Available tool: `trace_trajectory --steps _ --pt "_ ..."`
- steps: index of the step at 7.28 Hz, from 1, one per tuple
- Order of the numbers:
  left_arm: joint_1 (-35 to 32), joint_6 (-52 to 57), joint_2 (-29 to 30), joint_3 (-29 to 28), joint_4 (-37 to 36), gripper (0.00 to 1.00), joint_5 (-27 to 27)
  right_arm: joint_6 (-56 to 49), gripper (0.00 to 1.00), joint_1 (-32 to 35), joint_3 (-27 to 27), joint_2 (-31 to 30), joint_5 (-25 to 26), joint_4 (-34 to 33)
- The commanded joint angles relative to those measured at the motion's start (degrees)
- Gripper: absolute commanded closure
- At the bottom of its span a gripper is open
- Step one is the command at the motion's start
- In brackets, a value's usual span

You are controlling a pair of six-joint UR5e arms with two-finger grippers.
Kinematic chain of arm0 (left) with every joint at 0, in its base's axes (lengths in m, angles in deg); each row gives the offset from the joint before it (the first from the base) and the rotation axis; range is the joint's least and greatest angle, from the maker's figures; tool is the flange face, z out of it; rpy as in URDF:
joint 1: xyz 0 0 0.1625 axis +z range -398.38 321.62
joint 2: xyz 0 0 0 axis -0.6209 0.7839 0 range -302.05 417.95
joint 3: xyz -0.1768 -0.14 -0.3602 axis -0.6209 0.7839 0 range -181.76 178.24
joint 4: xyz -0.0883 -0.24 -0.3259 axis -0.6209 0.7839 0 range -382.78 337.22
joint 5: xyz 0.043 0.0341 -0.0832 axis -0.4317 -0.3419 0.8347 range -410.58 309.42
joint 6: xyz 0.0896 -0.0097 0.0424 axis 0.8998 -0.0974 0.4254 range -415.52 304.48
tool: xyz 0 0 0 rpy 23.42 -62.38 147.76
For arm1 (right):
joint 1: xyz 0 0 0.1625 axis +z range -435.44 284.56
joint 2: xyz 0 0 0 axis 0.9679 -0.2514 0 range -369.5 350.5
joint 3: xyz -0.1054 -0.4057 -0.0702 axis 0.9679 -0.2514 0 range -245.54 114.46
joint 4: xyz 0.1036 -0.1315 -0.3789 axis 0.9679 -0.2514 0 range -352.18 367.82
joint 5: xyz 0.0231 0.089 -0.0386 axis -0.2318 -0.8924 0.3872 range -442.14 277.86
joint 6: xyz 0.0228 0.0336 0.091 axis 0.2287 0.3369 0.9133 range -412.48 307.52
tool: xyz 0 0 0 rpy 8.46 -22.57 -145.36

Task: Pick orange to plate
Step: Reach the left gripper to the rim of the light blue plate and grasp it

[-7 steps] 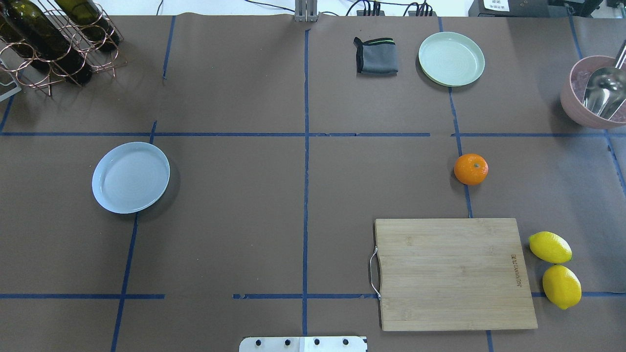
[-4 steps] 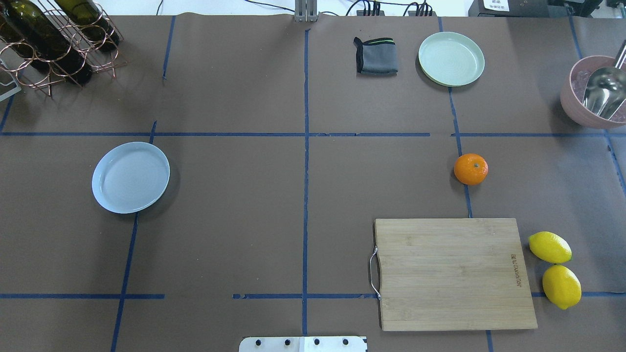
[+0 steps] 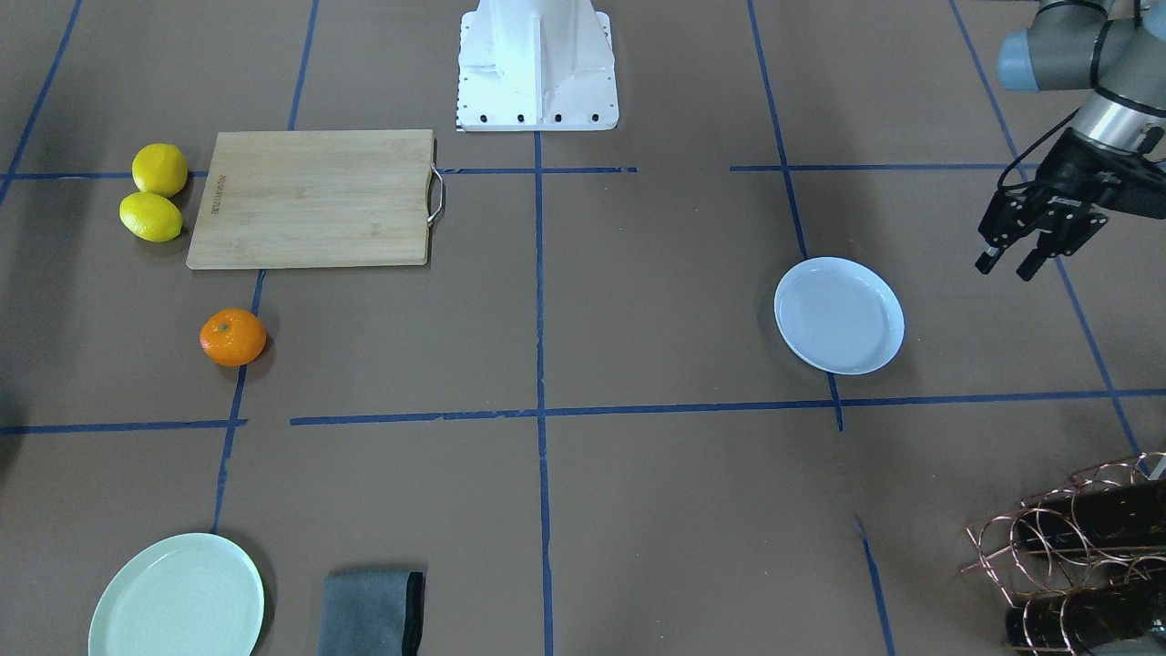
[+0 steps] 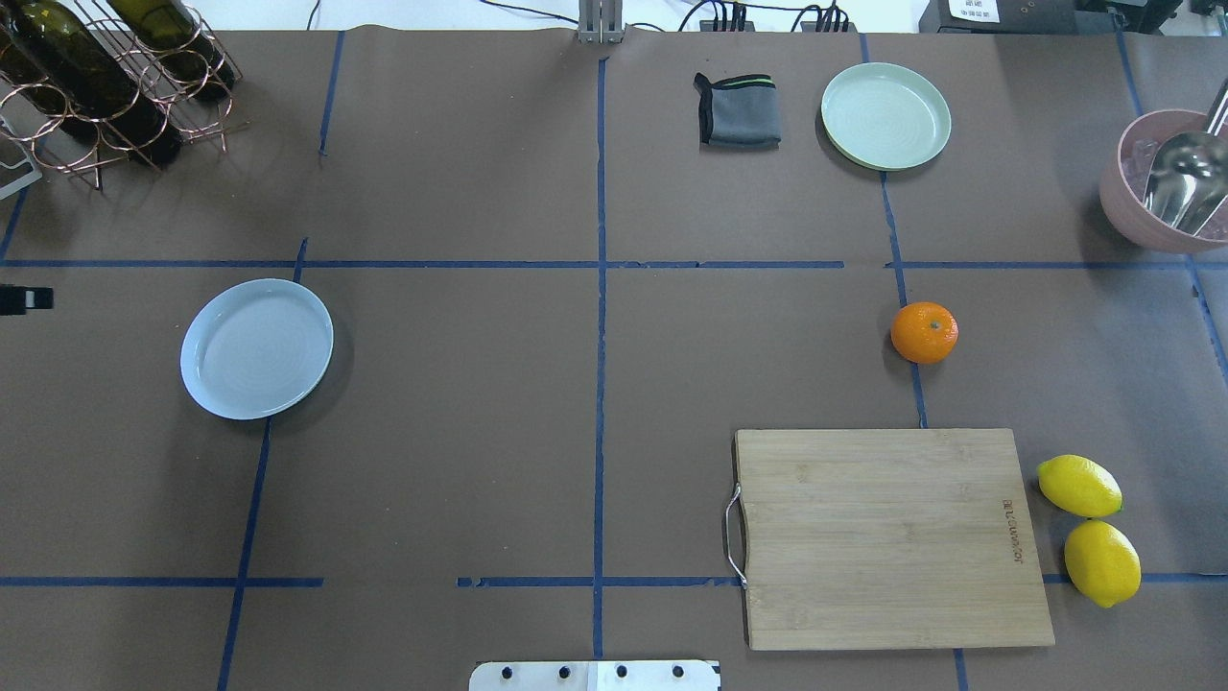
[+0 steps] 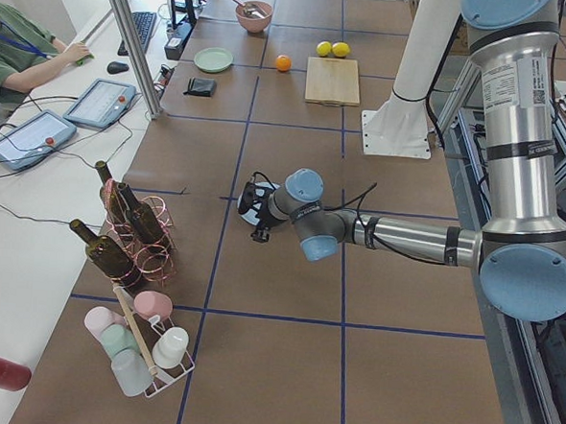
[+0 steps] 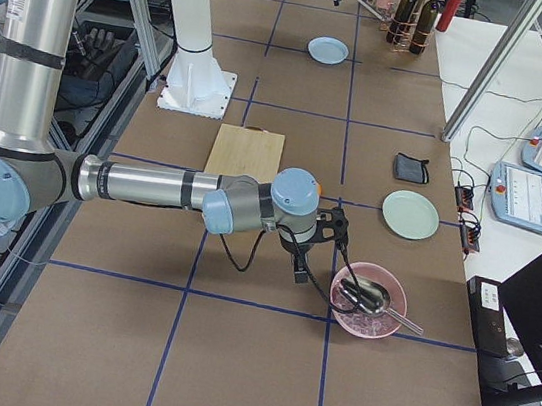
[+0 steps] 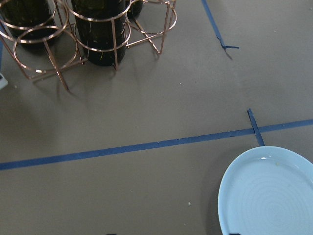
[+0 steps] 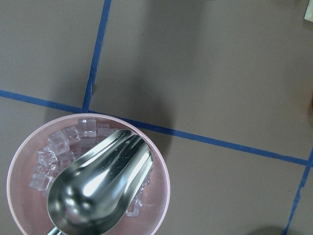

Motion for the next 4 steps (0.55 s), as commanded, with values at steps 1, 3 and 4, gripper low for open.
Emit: trace_trajectory --steps 1,3,4 --pt "8.5 -10.7 4.9 -4.8 1.4 0.41 -7.8 0.0 0.0 0.0 -0.1 -0.2 0.0 0.1" --pt "9.8 -10.8 8.9 -9.3 1.4 0.41 -9.8 0.0 0.0 0.0 -0.1 -0.2 0.1 0.1" --pt "9.8 -10.8 9.7 -10.3 1.4 0.43 -10.0 0.0 0.0 0.0 -0.1 -0.2 0.2 0.1"
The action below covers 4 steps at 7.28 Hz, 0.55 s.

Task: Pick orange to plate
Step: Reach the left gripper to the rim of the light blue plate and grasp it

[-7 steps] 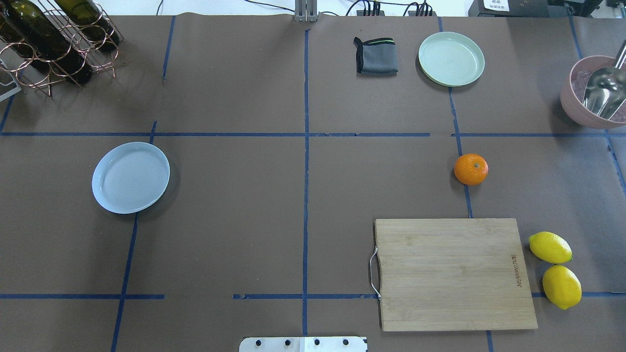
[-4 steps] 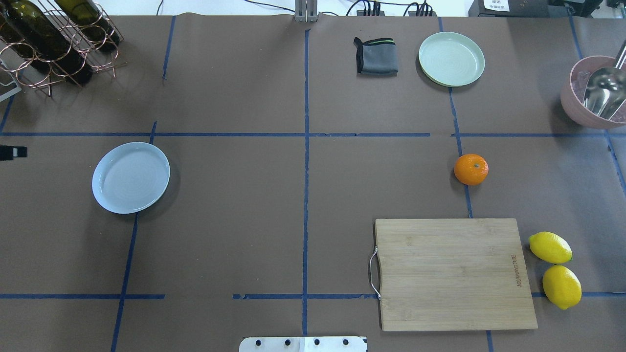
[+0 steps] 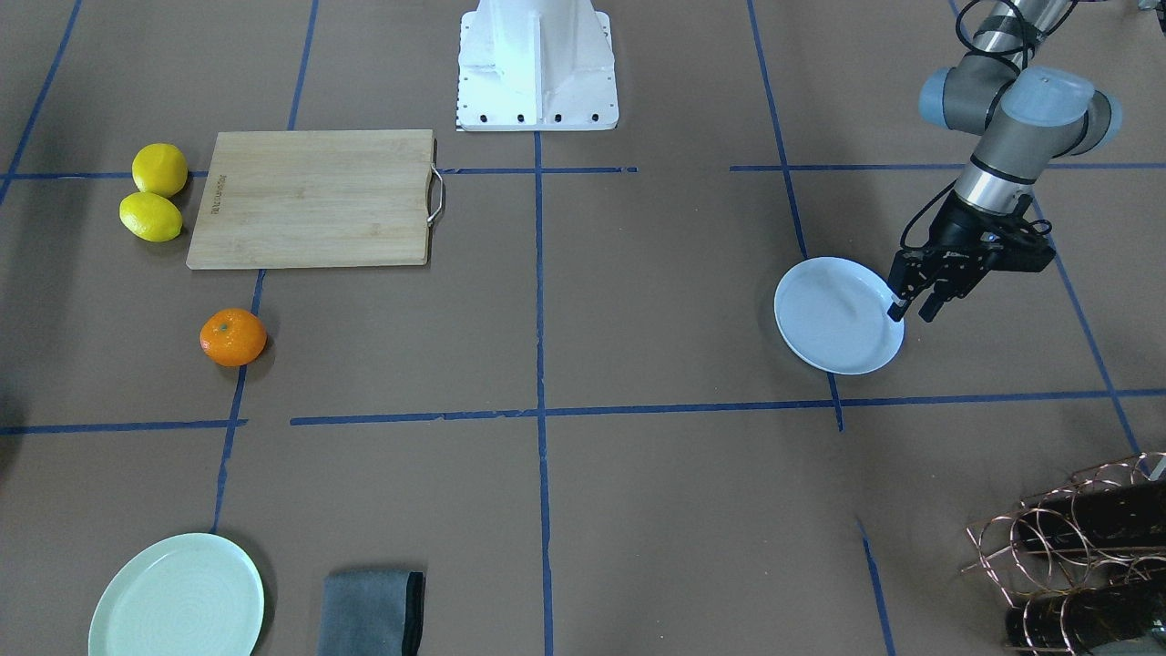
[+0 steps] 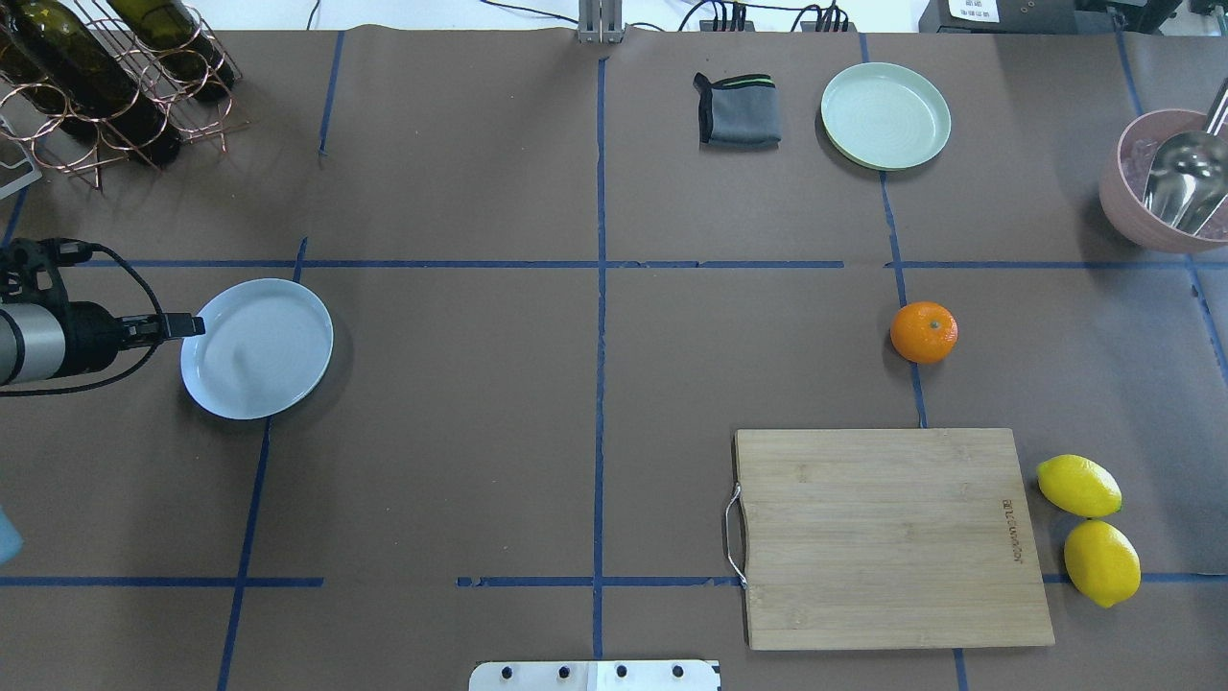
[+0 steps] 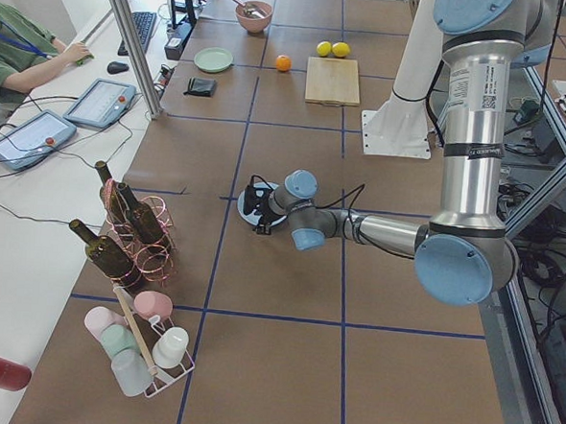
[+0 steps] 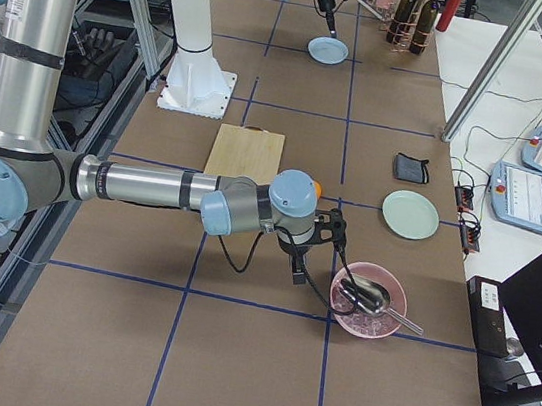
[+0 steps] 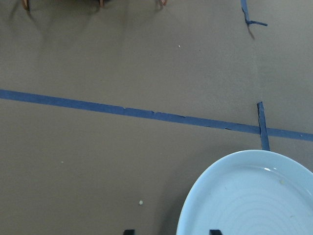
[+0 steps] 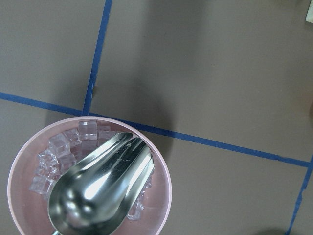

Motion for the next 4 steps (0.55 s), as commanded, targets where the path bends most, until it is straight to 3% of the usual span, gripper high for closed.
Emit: trace_trajectory --steps 1,3,4 --pt "0.4 -0.1 1.6 -2.0 0.0 0.47 -0.5 0.0 0.0 0.0 0.0 0.0 0.1 0.0" --pt "0.4 -0.1 1.6 -2.1 -0.1 0.55 -1.0 0.0 0.0 0.0 0.0 0.0 0.2 0.0" --pt "1.0 0.1 1.6 -2.1 -0.1 0.81 -1.5 0.0 0.0 0.0 0.1 0.0 0.2 0.1"
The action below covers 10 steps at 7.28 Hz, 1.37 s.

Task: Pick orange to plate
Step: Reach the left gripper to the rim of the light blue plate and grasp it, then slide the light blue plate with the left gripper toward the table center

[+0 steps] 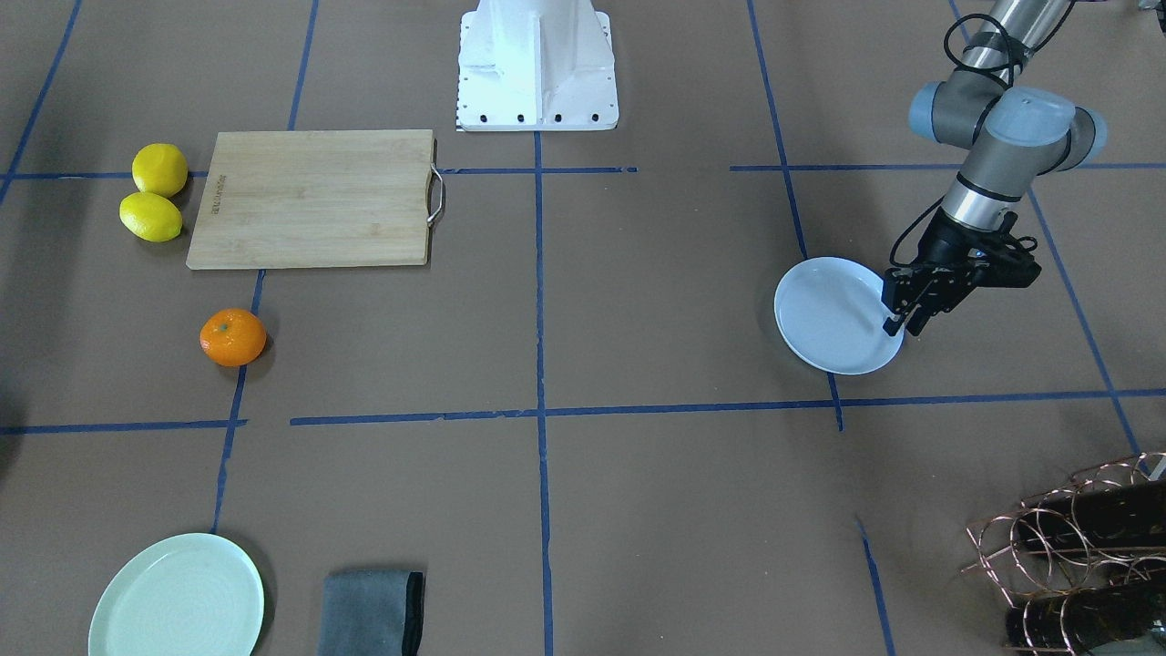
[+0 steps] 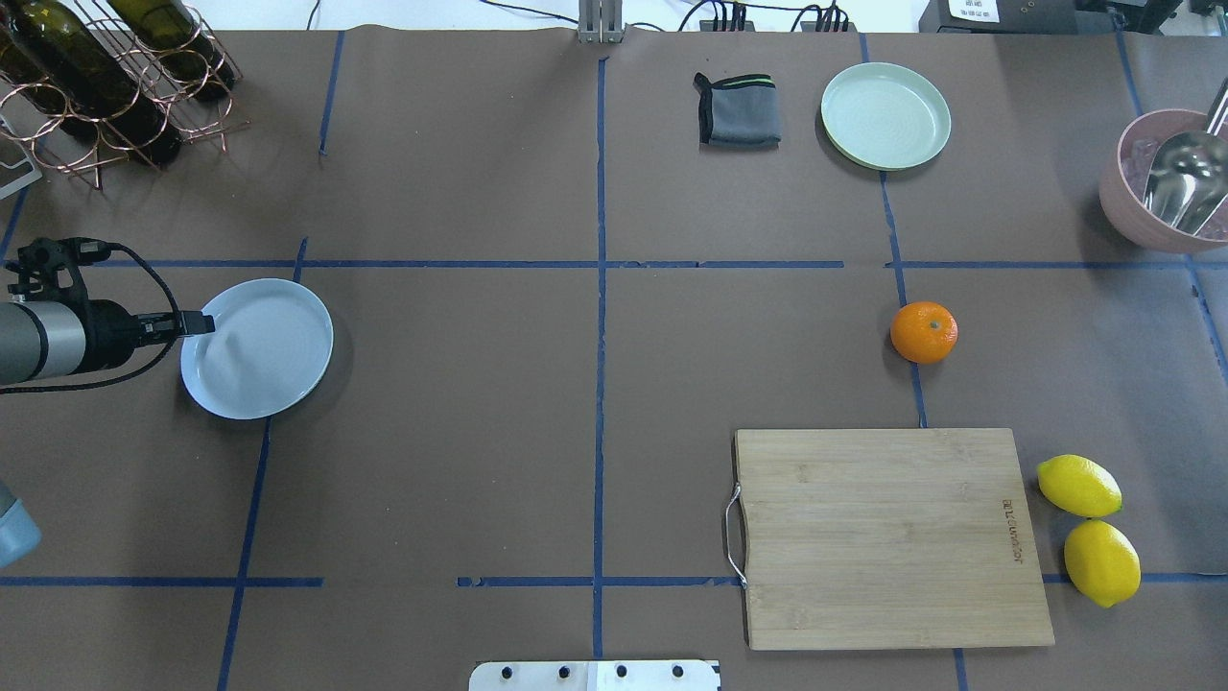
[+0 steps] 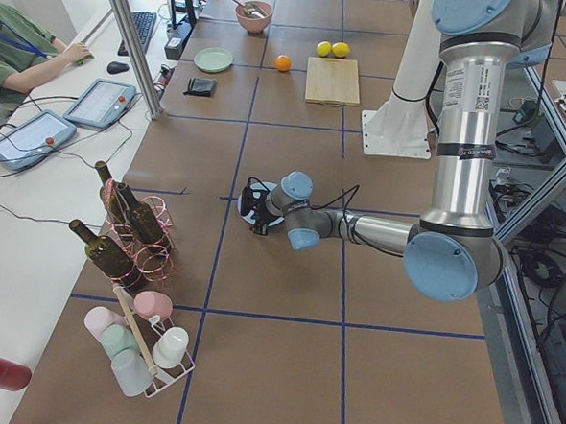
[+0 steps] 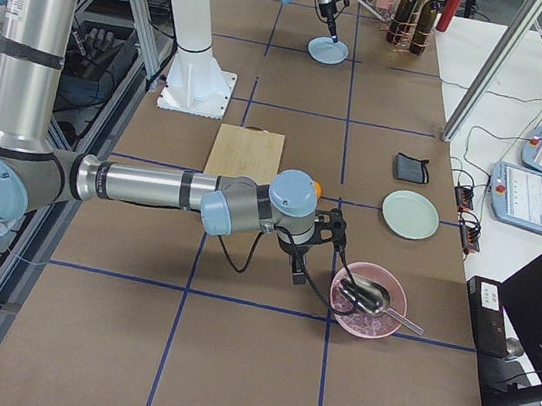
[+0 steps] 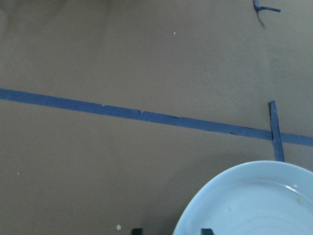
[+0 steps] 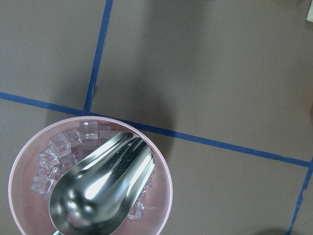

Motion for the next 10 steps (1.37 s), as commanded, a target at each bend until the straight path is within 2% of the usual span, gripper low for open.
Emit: trace_trajectory --steps 1,3,5,6,7,9,10 --pt "1.4 0.1 0.0 0.0 -0.1 1.0 -1.7 0.1 0.0 0.0 0.1 0.0 0.0 0.1" --pt "1.4 0.2 0.0 1.3 0.0 1.0 -1.8 0.0 0.0 0.0 0.1 0.0 0.1 0.1" --pt "1.3 -0.1 0.3 8.6 -3.2 1.0 -1.2 0.0 0.0 0.0 0.1 0.0 0.0 0.1" --pt "1.4 -0.3 4.0 10.7 -8.9 1.0 -1.3 0.1 0.0 0.0 0.1 0.0 0.0 0.1" --pt "1.4 -1.3 10.9 10.1 -14.6 1.0 -1.7 0.1 0.0 0.0 0.1 0.0 0.0 0.1" --pt "7.1 -5.3 24.1 8.1 -27.2 1.0 -3.4 0.0 0.0 0.0 0.2 0.0 0.0 0.1" --pt "10.8 -5.6 28.1 5.6 -27.8 1.0 -6.4 0.1 0.0 0.0 0.1 0.0 0.0 0.1"
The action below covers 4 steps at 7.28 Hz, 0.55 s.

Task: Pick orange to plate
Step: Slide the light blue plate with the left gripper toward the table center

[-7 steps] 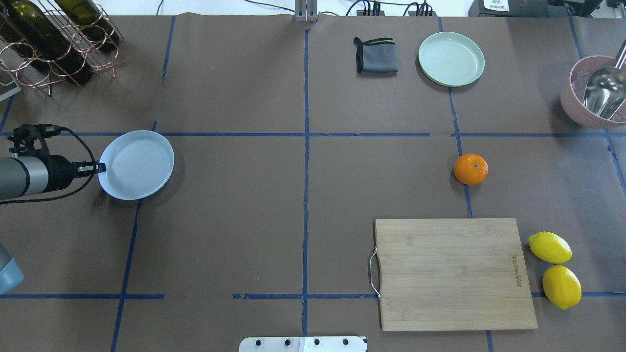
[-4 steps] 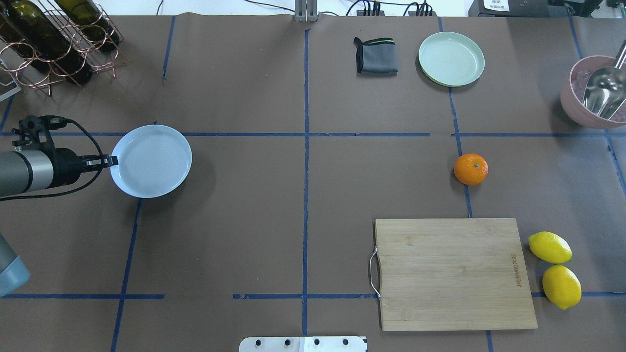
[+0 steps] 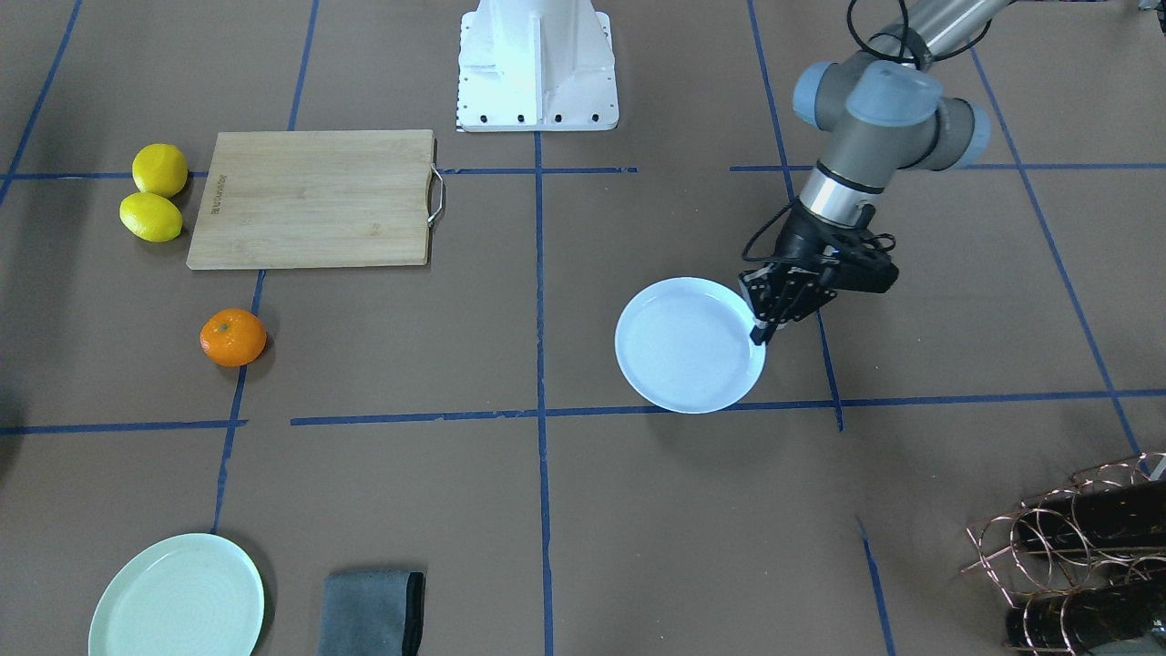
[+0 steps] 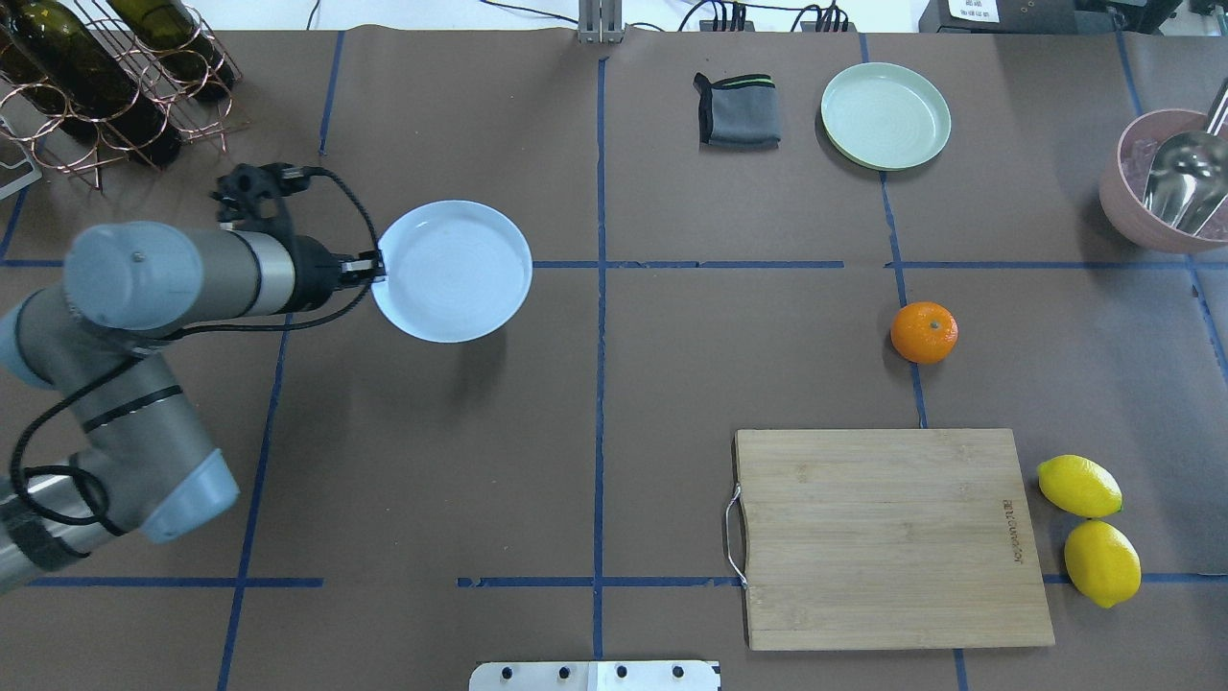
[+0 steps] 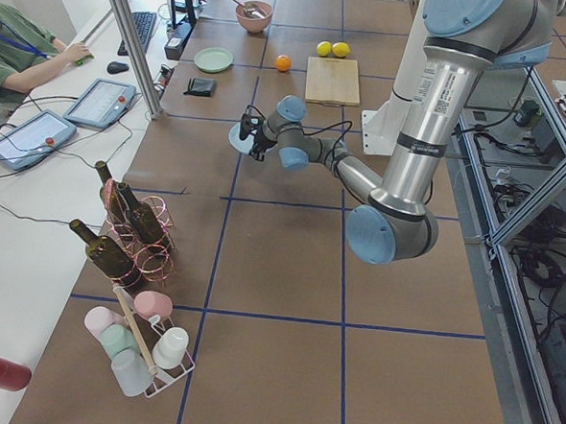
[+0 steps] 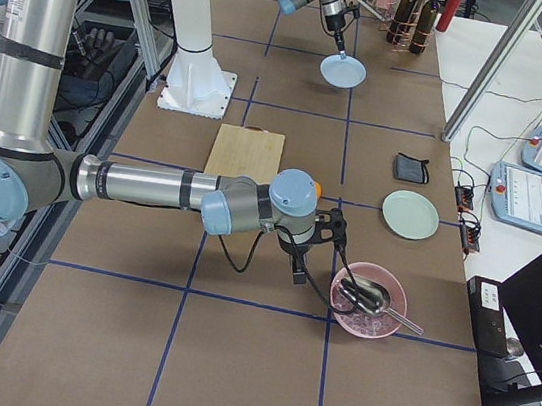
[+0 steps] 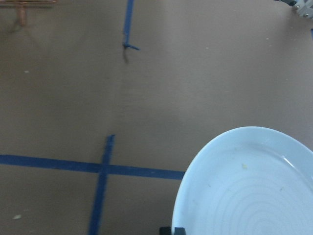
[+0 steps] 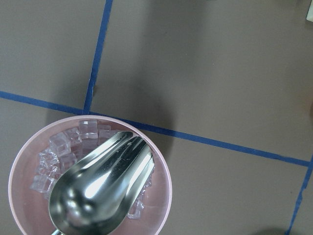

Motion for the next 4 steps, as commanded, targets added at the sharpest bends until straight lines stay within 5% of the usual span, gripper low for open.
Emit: trace_trajectory --steps 1,4 --pt "5.7 -0.9 7.4 -4.9 -2.8 1.0 -3.2 0.0 0.0 0.0 0.0 0.0 0.1 0.0" --pt "8.9 -0.7 11.8 -9.7 -2.6 1.0 -4.7 0.0 0.0 0.1 0.0 0.0 0.0 0.0"
